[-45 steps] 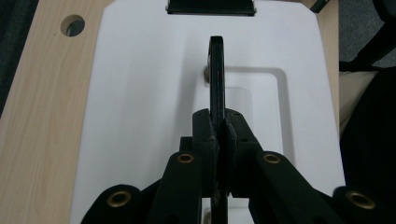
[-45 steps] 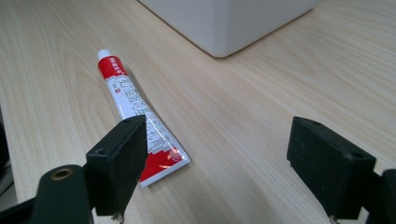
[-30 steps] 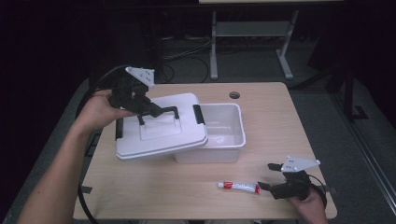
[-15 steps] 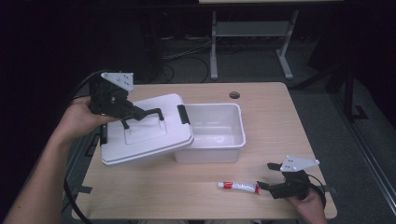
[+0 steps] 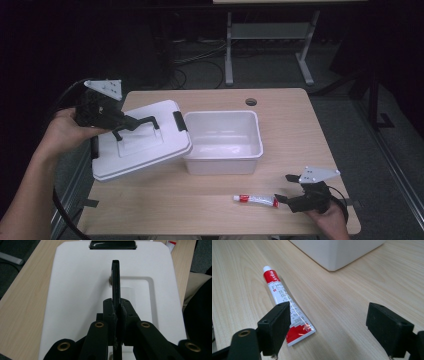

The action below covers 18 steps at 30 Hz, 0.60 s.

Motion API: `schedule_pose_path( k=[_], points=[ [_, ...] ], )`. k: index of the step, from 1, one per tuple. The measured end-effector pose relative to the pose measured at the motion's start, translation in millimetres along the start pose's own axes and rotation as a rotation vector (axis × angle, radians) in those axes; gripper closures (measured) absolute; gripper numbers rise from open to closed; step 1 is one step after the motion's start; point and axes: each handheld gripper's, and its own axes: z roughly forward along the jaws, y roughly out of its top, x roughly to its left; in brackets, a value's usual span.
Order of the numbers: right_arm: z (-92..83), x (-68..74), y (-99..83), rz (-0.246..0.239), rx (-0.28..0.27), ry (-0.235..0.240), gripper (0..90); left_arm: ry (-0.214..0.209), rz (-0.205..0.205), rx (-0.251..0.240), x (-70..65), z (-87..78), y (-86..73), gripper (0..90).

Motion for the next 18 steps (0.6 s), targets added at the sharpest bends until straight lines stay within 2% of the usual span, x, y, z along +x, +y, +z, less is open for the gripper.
schedule_pose_path(
  k=[18],
  points=[
    [3.1, -1.2, -0.8, -0.002, 0.014, 0.000, 19.4, 0.033, -0.065, -0.002, 5.5, -8.6, -37.4, 84.4]
  ],
)
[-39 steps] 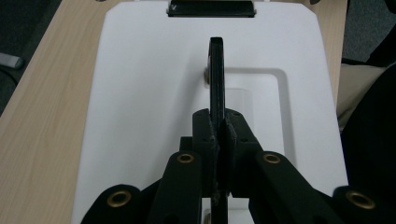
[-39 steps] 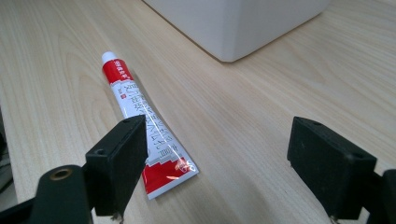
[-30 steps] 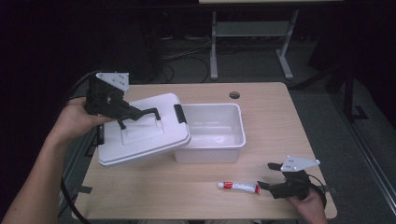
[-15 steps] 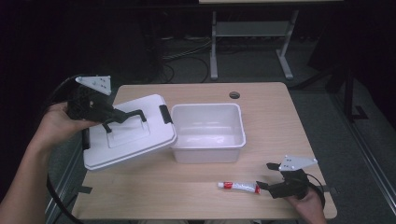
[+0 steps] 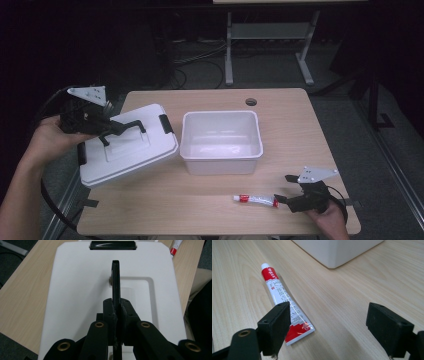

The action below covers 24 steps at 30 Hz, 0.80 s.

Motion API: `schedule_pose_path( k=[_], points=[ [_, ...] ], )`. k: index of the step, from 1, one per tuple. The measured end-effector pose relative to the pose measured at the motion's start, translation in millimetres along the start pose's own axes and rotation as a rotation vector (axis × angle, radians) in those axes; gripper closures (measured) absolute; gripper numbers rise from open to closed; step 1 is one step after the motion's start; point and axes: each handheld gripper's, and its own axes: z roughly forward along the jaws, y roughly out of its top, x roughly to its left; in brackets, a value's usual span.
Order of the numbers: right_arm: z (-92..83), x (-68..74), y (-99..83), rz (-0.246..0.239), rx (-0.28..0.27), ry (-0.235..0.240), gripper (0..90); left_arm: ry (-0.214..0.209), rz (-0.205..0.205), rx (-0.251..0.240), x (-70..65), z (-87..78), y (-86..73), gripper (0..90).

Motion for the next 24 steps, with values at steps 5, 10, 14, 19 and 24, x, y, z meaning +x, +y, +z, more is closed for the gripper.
schedule_pose_path(
  k=[5, 10, 14, 19, 24],
  points=[
    [-0.1, 0.1, -0.3, 0.006, 0.001, -0.001, 19.3, 0.013, -0.022, -0.009, 2.1, -1.9, -9.9, 84.4],
    [0.2, 0.7, -0.4, 0.001, 0.001, 0.000, 19.5, 0.014, -0.041, 0.004, 2.7, 0.4, -19.7, 84.4],
    [0.2, 0.8, -0.4, 0.003, 0.002, 0.001, 19.6, 0.010, -0.056, 0.002, 4.1, 2.8, -28.8, 84.4],
    [0.5, 0.4, -0.6, 0.003, 0.001, 0.001, 19.6, 0.009, -0.071, 0.009, 5.4, 6.1, -36.6, 84.4],
    [1.3, -0.1, -0.5, 0.002, 0.003, -0.002, 19.6, 0.009, -0.082, 0.020, 7.5, 10.6, -42.4, 84.4]
  ],
)
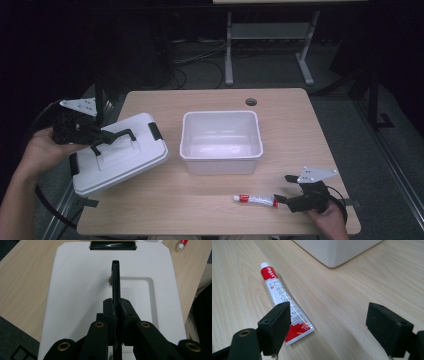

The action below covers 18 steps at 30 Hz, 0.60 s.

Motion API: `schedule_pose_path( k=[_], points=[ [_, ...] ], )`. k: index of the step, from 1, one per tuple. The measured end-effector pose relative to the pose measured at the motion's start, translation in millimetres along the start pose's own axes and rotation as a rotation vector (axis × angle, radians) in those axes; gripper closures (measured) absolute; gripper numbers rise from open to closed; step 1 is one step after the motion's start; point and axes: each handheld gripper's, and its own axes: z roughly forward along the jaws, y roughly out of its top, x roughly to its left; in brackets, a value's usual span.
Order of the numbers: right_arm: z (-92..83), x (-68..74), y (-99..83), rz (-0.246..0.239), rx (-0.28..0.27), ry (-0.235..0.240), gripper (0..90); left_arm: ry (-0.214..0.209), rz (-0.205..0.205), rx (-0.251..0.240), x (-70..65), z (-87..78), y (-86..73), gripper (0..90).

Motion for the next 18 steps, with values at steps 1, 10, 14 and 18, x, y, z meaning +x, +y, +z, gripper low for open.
schedule_pose_path(
  k=[1, 10, 14, 18],
  points=[
    [0.1, -0.1, 0.0, -0.001, 0.000, 0.000, 19.6, 0.001, -0.002, 0.000, 0.5, 1.4, -1.2, 84.4],
    [0.5, 0.7, 0.0, -0.001, 0.002, 0.003, 19.6, -0.007, -0.027, 0.026, 2.8, 17.5, -12.7, 84.4],
    [0.8, 0.5, 0.0, -0.004, 0.006, 0.002, 19.6, -0.008, -0.035, 0.017, 3.1, 23.7, -18.0, 84.4],
    [0.9, 1.2, 0.1, -0.004, 0.011, 0.004, 19.8, -0.007, -0.046, 0.006, 3.6, 31.2, -24.5, 84.4]
  ],
)
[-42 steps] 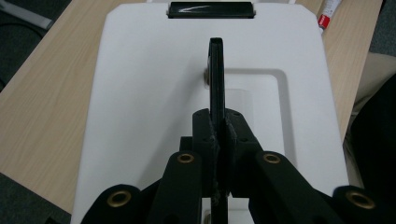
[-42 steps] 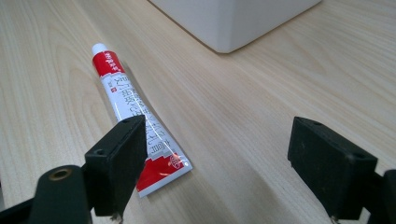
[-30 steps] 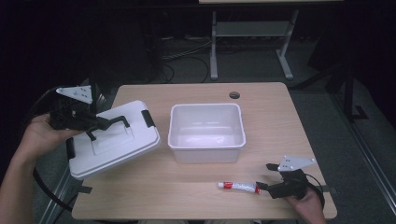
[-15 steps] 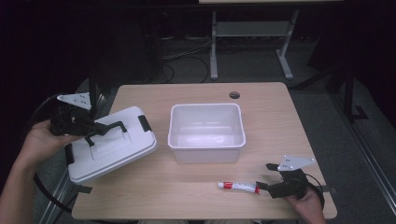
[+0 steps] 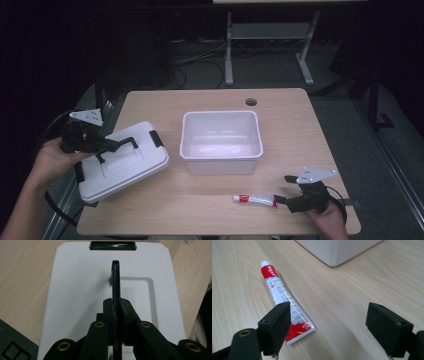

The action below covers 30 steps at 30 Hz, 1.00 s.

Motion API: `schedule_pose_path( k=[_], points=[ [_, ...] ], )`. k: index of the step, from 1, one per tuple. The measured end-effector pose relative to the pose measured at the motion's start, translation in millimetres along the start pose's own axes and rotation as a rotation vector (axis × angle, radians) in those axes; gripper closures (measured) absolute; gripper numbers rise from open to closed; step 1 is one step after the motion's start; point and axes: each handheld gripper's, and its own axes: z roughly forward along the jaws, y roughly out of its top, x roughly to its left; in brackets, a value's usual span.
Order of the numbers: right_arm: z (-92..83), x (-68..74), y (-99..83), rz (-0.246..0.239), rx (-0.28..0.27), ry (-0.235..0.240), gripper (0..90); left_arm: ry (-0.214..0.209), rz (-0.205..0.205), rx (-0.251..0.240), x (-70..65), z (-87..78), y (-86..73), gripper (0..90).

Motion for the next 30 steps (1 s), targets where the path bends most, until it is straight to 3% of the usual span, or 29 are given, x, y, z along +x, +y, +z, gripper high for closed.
schedule_pose_path(
  k=[14, 30],
  points=[
    [2.0, 0.5, -1.7, 0.009, 0.004, -0.006, 20.0, -0.020, -0.025, 0.016, 6.3, 32.4, -18.6, 84.4],
    [4.0, 1.8, -3.0, 0.019, 0.011, -0.006, 20.3, -0.024, -0.043, 0.012, 11.8, 67.8, -24.1, 84.3]
  ],
)
